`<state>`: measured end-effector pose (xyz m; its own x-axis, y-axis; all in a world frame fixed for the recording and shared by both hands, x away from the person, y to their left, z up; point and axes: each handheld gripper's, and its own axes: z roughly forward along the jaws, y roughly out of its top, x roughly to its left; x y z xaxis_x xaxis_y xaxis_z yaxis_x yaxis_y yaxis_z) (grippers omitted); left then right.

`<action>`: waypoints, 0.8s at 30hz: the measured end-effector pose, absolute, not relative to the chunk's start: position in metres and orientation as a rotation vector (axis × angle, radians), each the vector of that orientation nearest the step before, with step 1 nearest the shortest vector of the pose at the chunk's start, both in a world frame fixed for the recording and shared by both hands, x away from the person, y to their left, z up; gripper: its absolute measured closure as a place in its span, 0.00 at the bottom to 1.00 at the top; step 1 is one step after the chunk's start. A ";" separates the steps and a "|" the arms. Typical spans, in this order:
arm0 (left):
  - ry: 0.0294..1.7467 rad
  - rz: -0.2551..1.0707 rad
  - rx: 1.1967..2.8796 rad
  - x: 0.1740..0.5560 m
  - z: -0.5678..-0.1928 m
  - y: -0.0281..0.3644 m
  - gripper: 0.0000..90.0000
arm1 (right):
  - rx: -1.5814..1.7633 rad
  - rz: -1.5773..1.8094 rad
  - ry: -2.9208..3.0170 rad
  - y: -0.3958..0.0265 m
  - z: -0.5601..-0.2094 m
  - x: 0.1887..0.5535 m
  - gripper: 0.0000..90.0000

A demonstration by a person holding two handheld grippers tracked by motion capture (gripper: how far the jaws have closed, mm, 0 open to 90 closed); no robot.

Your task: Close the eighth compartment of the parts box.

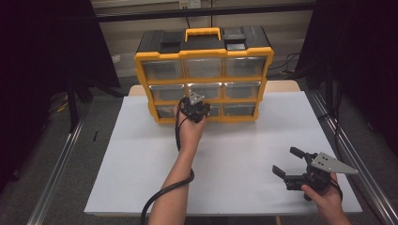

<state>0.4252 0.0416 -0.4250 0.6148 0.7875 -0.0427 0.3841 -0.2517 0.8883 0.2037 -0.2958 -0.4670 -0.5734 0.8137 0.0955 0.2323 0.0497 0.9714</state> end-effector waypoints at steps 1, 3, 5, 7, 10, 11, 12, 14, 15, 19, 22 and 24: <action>0.941 0.504 1.850 0.424 -0.425 0.042 0.89 | 1.048 1.553 1.840 -0.296 -0.467 0.204 0.02; 0.944 0.475 1.834 0.420 -0.424 0.045 0.81 | 1.048 1.552 1.837 -0.296 -0.467 0.204 0.02; 0.923 0.453 1.804 0.414 -0.424 0.047 0.72 | 1.051 1.552 1.837 -0.296 -0.467 0.204 0.02; 0.909 0.443 1.783 0.408 -0.423 0.053 0.64 | 1.049 1.552 1.842 -0.296 -0.467 0.203 0.02; 0.904 0.433 1.764 0.399 -0.424 0.063 0.53 | 1.053 1.548 1.837 -0.296 -0.467 0.203 0.02; 0.905 0.425 1.755 0.397 -0.425 0.066 0.50 | 1.048 1.542 1.840 -0.296 -0.467 0.203 0.02; 0.903 0.416 1.746 0.394 -0.425 0.070 0.47 | 1.048 1.544 1.842 -0.295 -0.467 0.204 0.02; 0.894 0.426 1.734 0.389 -0.425 0.076 0.41 | 1.048 1.545 1.840 -0.294 -0.467 0.203 0.02; 0.886 0.425 1.730 0.387 -0.426 0.078 0.38 | 1.044 1.543 1.843 -0.294 -0.467 0.203 0.02; 0.862 0.407 1.697 0.376 -0.429 0.091 0.28 | 1.047 1.541 1.840 -0.294 -0.467 0.204 0.02; 0.850 0.395 1.677 0.365 -0.432 0.103 0.22 | 1.048 1.540 1.841 -0.294 -0.467 0.203 0.02; 0.828 0.397 1.688 0.359 -0.434 0.113 0.18 | 1.048 1.541 1.842 -0.294 -0.467 0.203 0.02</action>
<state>0.3592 0.1129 -0.4341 0.6933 0.7024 -0.1609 0.3148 -0.0944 0.9444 0.2034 -0.2943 -0.4674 -0.5686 0.8178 0.0894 0.2325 0.0554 0.9710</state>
